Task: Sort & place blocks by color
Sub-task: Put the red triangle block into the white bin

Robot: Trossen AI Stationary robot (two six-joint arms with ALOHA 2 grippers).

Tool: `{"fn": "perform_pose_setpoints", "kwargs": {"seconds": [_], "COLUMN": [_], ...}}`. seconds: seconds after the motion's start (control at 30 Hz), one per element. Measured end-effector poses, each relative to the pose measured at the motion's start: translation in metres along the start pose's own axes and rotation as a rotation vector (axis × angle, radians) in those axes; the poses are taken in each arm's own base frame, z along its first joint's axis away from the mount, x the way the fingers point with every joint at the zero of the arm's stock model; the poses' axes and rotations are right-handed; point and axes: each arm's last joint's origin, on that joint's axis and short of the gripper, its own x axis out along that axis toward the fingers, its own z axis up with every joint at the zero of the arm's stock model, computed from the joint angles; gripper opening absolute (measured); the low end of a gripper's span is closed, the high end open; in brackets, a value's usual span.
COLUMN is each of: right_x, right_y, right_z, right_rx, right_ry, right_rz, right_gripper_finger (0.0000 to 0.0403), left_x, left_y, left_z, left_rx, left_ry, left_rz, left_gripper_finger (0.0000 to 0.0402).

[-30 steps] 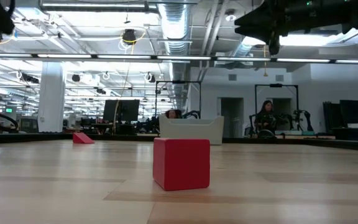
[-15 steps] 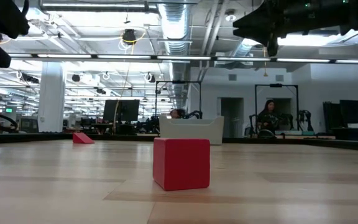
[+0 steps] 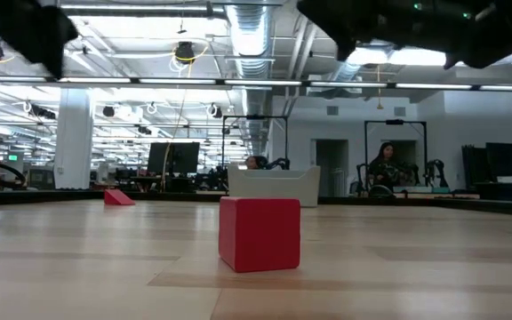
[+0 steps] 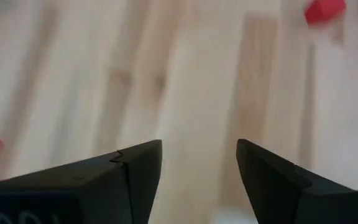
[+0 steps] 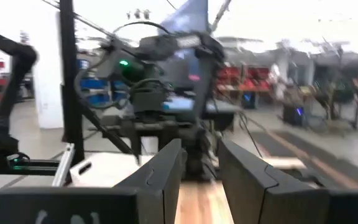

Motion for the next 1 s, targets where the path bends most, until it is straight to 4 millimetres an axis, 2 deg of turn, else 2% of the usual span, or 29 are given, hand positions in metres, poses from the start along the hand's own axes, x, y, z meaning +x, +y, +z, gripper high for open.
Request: {"fn": "perform_pose_setpoints", "kwargs": {"seconds": [0.13,0.23,0.33,0.47,0.6,0.73,0.83,1.0], "right_x": [0.021,0.038,0.052,0.067,0.077,0.081,0.081,0.076], "right_y": [0.010,0.013,0.014,0.010,0.005,0.002,0.001,-0.001], "right_z": [-0.012,-0.032,-0.054,-0.071,-0.068,-0.059,-0.056,-0.064], "right_rx": [-0.013,0.013,0.051,0.050,0.055,0.052,0.066,0.115], "right_ry": [0.015,0.080,0.181,0.312,0.383,0.417,0.435,0.528], "right_rz": [0.030,0.034,0.024,0.006,-0.011,-0.020,-0.026,-0.049], "right_gripper_finger": [0.0134,0.0134,0.0136,0.0147,0.0158,0.0165,0.0166,0.0162], "left_x": [0.004,0.012,0.025,0.048,0.067,0.077,0.081,0.090], "left_y": [-0.004,-0.004,-0.005,-0.006,-0.002,0.007,0.016,0.043], "left_z": [0.001,-0.001,-0.004,-0.010,-0.018,-0.022,-0.019,-0.007], "left_rx": [0.062,0.091,0.097,0.067,0.025,-0.038,-0.092,-0.257], "left_ry": [-0.170,-0.266,-0.345,-0.449,-0.569,-0.684,-0.713,-0.717], "left_rz": [0.096,0.165,0.190,0.157,0.127,0.168,0.250,0.365], "left_gripper_finger": [0.0195,0.0195,0.0195,0.0195,0.0195,0.0195,0.0195,0.0195]}}
